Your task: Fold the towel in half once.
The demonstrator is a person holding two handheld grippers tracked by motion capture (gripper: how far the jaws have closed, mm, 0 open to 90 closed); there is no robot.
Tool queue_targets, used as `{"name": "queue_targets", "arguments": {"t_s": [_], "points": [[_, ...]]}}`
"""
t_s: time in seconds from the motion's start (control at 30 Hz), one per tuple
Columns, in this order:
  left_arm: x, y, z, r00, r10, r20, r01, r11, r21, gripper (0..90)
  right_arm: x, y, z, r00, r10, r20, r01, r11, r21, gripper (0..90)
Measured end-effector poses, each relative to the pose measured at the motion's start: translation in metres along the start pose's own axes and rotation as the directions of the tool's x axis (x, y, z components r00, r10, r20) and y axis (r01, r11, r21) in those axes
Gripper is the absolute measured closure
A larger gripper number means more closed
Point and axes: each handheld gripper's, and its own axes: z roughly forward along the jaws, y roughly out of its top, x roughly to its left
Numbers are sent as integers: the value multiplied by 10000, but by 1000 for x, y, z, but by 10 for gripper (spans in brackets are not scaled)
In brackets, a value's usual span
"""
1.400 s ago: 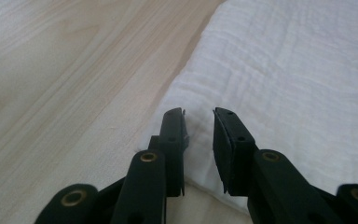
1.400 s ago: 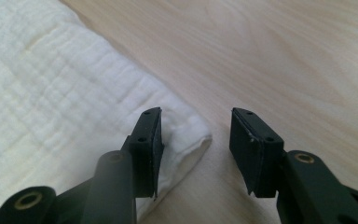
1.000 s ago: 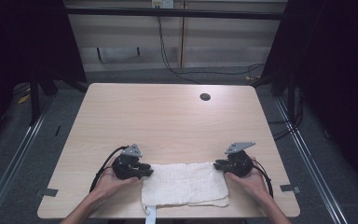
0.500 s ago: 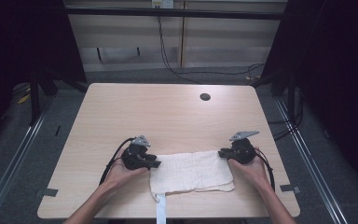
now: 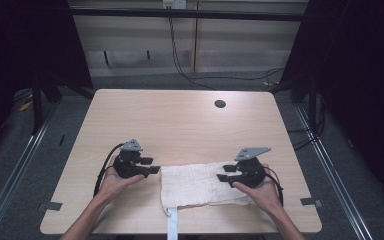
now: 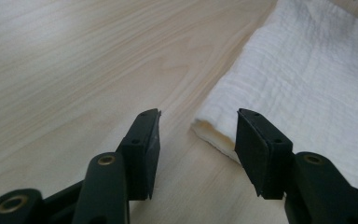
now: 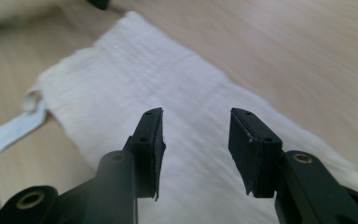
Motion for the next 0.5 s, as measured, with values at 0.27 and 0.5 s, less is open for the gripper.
{"name": "queue_targets", "arguments": {"t_s": [0.27, 0.5], "points": [[1, -1, 0, 9996, -60, -287, 64, 9998, 161, 427, 57, 26, 49, 9781, -1098, -1769, 1177, 9925, 344, 572], [6, -2, -4, 9989, -219, -405, 219, 9998, -7, 408, 84, 39, 86, 9534, -1527, -2603, 1755, 9822, 667, 618]]}}
